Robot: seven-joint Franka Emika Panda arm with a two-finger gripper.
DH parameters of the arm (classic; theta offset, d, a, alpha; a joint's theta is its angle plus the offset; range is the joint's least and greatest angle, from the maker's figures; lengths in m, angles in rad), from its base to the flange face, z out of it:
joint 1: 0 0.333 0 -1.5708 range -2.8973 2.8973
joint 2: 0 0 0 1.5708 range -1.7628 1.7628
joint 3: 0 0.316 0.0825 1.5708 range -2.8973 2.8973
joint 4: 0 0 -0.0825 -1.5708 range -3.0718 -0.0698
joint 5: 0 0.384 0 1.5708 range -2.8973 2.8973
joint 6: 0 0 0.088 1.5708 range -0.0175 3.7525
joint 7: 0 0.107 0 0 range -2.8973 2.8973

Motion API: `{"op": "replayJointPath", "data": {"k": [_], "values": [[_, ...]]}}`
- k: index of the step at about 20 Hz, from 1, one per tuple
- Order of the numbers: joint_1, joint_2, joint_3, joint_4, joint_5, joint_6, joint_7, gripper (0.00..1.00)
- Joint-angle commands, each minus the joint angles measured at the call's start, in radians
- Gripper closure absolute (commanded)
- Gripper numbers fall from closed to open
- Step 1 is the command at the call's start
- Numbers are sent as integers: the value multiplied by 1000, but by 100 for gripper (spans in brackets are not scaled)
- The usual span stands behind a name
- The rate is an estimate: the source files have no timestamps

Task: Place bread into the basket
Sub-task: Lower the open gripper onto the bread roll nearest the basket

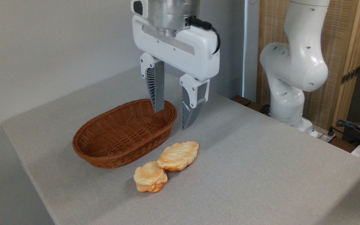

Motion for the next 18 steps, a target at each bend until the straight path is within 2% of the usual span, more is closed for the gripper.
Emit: {"op": "replayJointPath", "data": {"k": [1, 10, 14, 18], "values": [[-7, 93, -50, 7, -7, -13, 58, 0], [-6, 106, -48, -5, -9, 16, 58, 0], [-6, 105, -48, -94, -10, 103, 58, 0], [-6, 105, -47, -174, -15, 119, 58, 0]]}}
